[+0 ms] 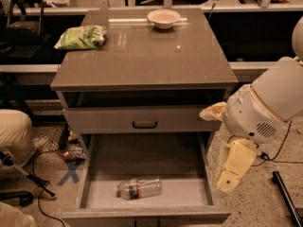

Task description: Pick water bottle from middle drawer and place on counter

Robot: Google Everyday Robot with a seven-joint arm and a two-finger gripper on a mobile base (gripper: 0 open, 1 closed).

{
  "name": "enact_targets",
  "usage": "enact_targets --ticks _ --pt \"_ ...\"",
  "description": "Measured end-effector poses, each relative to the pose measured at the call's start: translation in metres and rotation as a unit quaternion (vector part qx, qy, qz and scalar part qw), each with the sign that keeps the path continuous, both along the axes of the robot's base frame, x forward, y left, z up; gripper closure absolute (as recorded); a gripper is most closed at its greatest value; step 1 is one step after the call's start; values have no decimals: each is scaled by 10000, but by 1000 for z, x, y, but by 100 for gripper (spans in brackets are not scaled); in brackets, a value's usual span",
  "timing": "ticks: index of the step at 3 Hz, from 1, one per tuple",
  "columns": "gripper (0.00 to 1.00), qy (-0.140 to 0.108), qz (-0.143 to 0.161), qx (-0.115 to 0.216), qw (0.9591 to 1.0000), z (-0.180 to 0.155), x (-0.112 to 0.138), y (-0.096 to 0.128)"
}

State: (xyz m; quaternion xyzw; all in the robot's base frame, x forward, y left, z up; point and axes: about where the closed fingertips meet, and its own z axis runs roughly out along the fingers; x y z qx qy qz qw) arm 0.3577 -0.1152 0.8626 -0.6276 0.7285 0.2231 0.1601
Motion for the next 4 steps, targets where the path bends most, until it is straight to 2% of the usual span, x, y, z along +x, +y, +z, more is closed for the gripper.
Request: enact_targets --ticks 1,2,3,4 --pt "0 63 -90 63 9999 -9 -1 1" --pt "0 84 -80 66 9999 -51 -6 15" --pt "0 251 -83 232 9994 -121 -13 45" --pt "0 485 -45 339 9982 -187 -19 87"
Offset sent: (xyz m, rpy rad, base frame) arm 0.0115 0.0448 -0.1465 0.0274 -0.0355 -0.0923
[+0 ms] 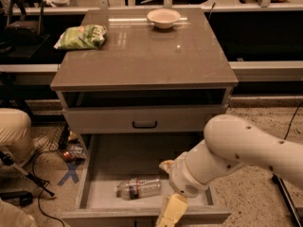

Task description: Pick water bottle from middle drawer and place on counter

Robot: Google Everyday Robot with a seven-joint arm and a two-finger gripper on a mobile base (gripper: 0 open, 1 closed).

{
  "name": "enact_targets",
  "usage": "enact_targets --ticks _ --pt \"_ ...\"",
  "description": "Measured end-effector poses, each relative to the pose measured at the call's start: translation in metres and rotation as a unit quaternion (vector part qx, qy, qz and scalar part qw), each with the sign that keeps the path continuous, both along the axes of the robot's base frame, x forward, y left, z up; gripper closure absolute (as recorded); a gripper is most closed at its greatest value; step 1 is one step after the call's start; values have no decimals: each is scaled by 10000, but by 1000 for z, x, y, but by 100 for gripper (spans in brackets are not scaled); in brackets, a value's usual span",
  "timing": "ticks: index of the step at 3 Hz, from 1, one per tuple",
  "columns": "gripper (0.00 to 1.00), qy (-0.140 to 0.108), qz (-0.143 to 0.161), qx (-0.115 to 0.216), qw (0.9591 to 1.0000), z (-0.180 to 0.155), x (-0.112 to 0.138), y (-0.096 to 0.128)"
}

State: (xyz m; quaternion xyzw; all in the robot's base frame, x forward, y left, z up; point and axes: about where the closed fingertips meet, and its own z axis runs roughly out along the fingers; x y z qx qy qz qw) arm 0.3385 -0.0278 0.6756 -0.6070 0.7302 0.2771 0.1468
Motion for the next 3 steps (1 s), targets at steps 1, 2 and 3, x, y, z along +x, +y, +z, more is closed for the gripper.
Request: enact_targets --ticks 1,2,3 --pt "0 -241 -212 42 9995 -6 15 5" --pt "0 -265 -229 23 9994 -7 16 5" --pt "0 -341 -290 -46 9990 -8 17 6"
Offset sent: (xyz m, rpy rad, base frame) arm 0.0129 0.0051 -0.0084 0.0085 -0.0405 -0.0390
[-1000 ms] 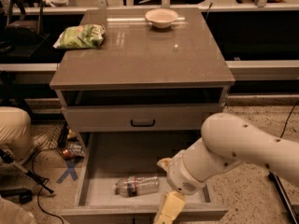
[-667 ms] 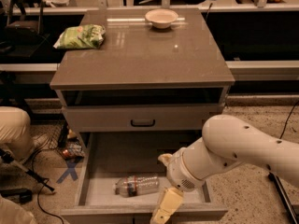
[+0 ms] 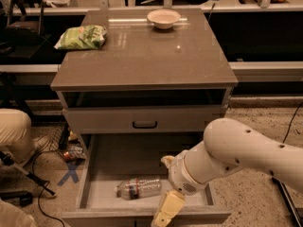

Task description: Pick water bottle from middle drawer and place on counter

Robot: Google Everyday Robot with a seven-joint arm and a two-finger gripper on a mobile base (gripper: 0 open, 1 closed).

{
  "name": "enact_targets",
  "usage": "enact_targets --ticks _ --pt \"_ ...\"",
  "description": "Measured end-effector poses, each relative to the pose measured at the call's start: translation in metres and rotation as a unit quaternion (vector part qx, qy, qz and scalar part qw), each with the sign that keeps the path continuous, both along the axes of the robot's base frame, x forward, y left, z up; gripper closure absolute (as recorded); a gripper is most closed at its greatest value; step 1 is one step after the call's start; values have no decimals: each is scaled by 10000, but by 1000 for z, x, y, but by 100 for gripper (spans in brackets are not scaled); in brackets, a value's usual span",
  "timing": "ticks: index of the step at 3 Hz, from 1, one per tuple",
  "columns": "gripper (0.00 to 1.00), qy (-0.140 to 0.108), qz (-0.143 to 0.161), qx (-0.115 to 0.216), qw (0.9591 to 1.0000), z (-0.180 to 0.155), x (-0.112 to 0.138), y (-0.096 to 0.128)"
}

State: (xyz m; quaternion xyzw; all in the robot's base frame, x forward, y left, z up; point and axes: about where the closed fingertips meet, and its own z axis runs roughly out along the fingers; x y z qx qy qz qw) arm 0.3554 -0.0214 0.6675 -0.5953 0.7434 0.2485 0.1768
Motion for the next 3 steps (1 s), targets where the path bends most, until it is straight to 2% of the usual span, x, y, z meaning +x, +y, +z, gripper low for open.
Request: enact_targets --ticks 1,2,3 --pt "0 -155 -72 -235 9996 -31 18 5" --pt "0 -559 -189 -362 9976 -68 59 11" --pt "0 -863 -244 -345 9954 -102 99 21"
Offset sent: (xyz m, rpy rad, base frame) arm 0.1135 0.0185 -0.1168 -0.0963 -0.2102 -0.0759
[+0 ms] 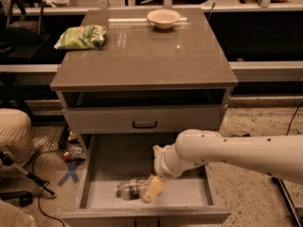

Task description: Pick water bottle from middle drawer and place on counter

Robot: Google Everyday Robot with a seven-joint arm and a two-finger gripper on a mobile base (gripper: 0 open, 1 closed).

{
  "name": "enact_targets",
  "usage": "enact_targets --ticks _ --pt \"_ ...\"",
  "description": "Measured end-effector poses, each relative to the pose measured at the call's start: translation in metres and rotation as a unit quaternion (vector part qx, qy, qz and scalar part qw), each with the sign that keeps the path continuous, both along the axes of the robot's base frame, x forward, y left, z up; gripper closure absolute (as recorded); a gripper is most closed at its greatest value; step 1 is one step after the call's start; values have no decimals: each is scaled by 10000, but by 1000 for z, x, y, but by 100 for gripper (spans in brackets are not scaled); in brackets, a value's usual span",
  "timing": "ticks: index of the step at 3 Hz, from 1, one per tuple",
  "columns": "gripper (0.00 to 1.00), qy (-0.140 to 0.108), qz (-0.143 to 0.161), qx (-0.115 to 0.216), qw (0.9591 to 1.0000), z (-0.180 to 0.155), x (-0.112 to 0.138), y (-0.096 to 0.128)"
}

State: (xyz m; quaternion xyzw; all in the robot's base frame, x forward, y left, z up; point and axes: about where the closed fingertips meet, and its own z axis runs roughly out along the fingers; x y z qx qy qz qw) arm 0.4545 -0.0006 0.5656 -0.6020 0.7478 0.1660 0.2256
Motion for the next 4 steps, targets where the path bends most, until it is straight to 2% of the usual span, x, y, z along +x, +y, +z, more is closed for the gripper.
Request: enact_targets --ticks 1,2,3,4 --pt "0 70 -15 366 9993 -28 28 12" --pt "0 17 3 583 9983 -41 54 20" --pt "0 16 3 583 9983 -41 54 20" --pt "0 -247 75 362 9990 -55 61 19"
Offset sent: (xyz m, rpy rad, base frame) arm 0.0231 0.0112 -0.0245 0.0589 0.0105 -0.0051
